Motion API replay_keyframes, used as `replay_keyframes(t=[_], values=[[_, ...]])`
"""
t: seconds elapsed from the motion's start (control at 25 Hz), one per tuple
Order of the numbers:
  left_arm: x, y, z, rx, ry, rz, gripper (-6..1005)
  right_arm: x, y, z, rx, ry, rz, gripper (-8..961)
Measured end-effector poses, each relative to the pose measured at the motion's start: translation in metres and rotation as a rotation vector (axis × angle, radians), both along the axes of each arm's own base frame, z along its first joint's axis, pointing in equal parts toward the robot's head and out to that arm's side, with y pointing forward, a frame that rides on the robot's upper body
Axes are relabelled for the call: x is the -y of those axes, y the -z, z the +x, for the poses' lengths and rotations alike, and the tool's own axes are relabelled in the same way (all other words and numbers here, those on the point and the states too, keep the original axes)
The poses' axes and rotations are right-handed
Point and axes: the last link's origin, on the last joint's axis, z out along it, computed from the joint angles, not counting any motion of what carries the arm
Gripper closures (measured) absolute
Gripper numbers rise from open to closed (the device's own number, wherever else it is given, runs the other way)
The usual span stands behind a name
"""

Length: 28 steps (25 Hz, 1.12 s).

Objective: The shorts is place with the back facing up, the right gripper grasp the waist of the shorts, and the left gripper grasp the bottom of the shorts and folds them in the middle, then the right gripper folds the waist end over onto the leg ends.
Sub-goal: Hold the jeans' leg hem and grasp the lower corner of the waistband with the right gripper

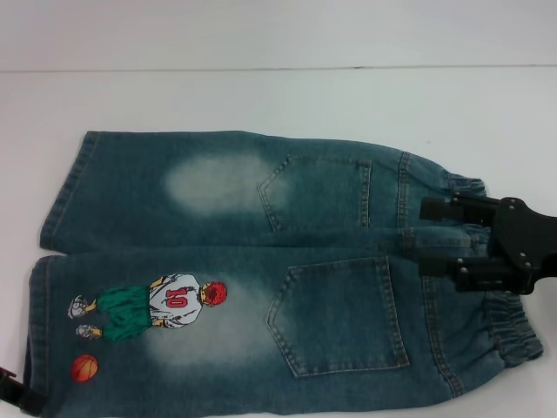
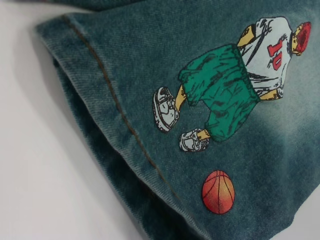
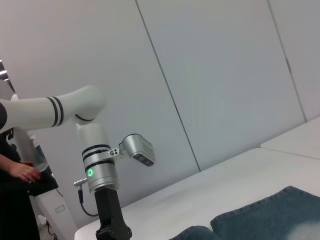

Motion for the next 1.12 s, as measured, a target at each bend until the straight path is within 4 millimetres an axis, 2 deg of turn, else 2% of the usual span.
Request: replay_keyframes(t=[0.12,0.56,0.92,1.12], values=[[0.0,0.0,0.0,0.0,-0.005,0.001,938,0.0,0.0,0.0,0.0,0.0,0.0,12],[-0.003,-0.002,0.002,-0.005,-0.002,0.004,948,0.003,-0.002,0.005,-0.012,0.026,0.016,13],[-0.006,-0.001,0.004,-0.003,-0.006,0.012,953,0.018,-0.007,0.022,-0.024,0.104,0.033,13],[-0.008,0.0,0.004,0.0,-0.006,0.03,951,0.029,-0.013,0.039,-0.042,0.221,0.041,13]])
